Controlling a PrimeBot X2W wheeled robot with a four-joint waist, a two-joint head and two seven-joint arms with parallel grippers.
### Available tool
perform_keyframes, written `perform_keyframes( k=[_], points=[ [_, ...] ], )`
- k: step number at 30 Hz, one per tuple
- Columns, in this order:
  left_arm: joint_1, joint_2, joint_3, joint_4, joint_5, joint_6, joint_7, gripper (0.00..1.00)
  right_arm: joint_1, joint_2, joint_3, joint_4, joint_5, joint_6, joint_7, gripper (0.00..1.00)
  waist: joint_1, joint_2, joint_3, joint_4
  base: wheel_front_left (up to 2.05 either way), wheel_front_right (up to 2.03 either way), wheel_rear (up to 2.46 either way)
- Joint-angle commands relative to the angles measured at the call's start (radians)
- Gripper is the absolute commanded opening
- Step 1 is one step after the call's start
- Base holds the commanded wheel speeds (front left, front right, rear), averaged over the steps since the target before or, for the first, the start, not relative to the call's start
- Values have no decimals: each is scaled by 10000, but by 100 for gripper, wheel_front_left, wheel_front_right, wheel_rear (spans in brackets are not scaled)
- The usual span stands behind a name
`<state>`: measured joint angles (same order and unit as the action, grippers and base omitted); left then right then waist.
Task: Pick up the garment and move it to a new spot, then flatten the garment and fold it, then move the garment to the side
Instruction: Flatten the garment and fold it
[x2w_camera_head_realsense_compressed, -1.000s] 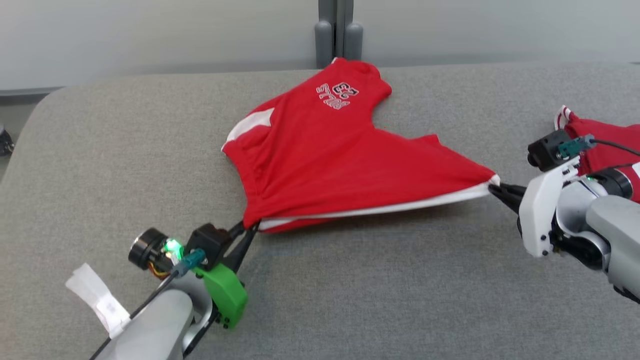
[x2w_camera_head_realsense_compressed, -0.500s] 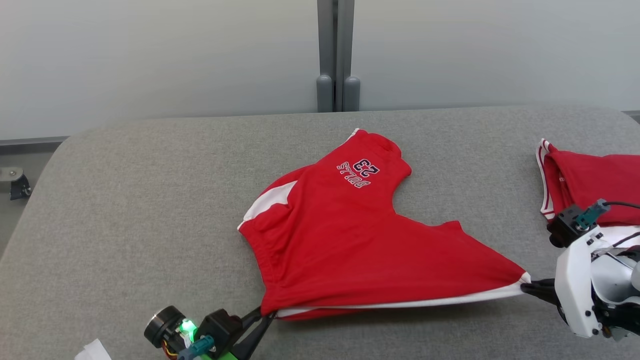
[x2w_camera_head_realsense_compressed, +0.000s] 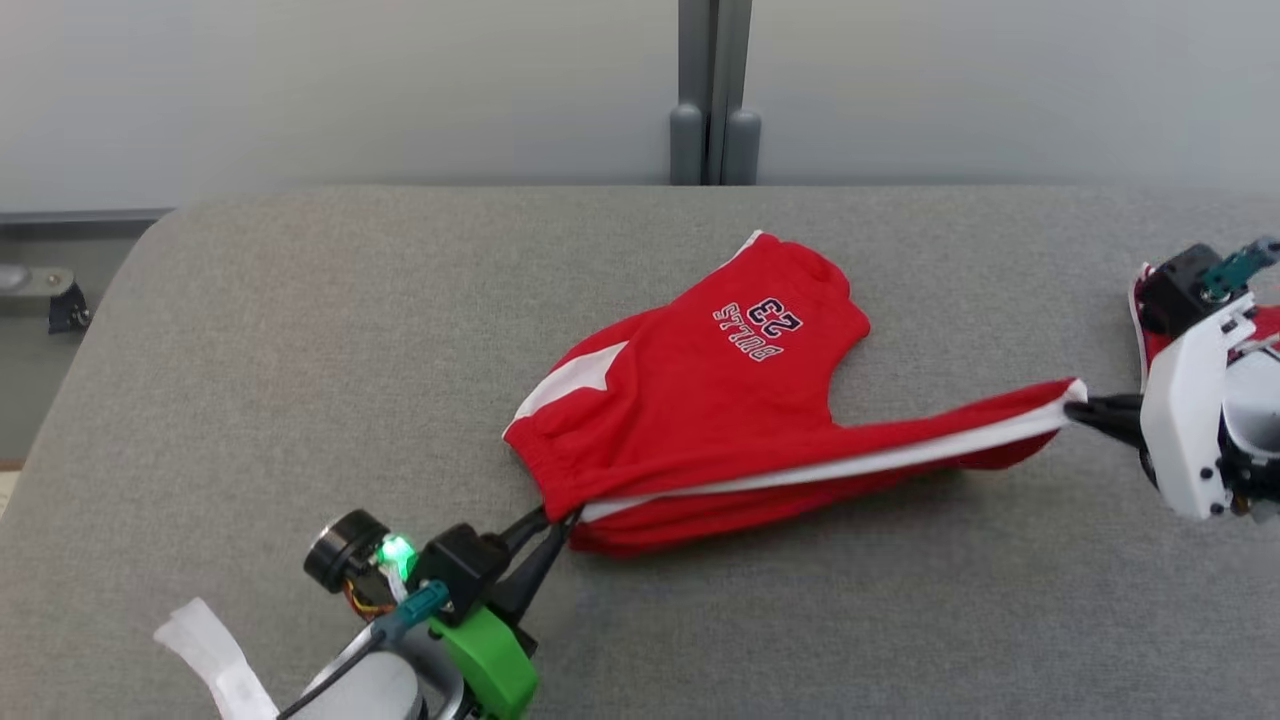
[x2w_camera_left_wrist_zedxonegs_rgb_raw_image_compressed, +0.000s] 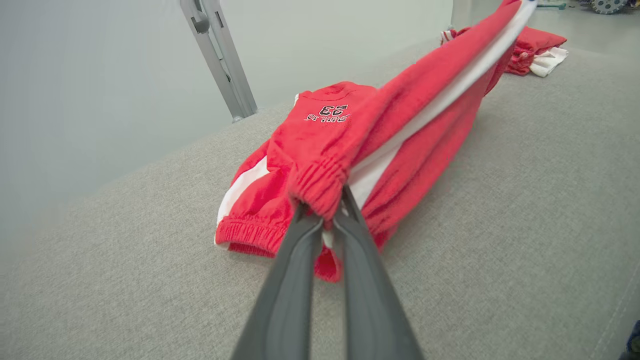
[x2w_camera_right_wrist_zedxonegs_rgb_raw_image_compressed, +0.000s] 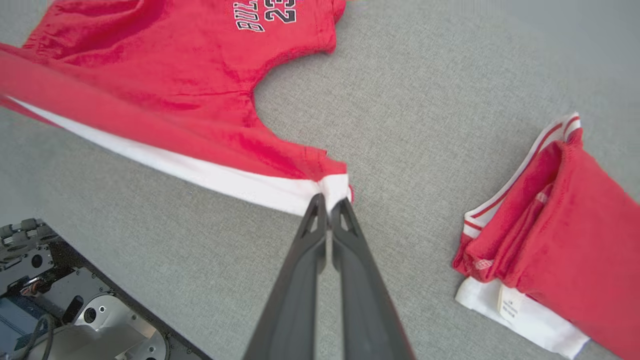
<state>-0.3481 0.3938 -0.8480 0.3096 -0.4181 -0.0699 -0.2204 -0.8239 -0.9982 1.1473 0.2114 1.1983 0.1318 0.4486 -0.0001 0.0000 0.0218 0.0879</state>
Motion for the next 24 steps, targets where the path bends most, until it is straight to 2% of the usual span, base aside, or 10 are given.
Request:
perform_keyframes(
  k=[1,5,10,18,24],
  points=[
    [-346,-67,103,69,110,123,5,0,-371,115,-182,115,-134,-25,124,0,1,0,694,400,0,0,0],
    [-1004,-457,325,231,126,279,-117,0,-1225,528,-781,534,110,-25,424,0,1,0,1408,730,0,0,0],
    [-1702,-984,423,594,237,327,-268,0,-2275,959,-1127,1187,-272,-23,832,0,1,0,2224,1271,0,0,0],
    [-2381,-1719,506,1375,382,198,-430,0,-3418,1408,-1011,2203,-981,-23,1285,0,1,0,3045,2090,0,0,0],
    [-2730,-2171,565,1682,612,58,-449,0,-3946,1597,-739,2825,-1447,-23,1155,0,1,0,3445,2513,0,0,0]
  ],
)
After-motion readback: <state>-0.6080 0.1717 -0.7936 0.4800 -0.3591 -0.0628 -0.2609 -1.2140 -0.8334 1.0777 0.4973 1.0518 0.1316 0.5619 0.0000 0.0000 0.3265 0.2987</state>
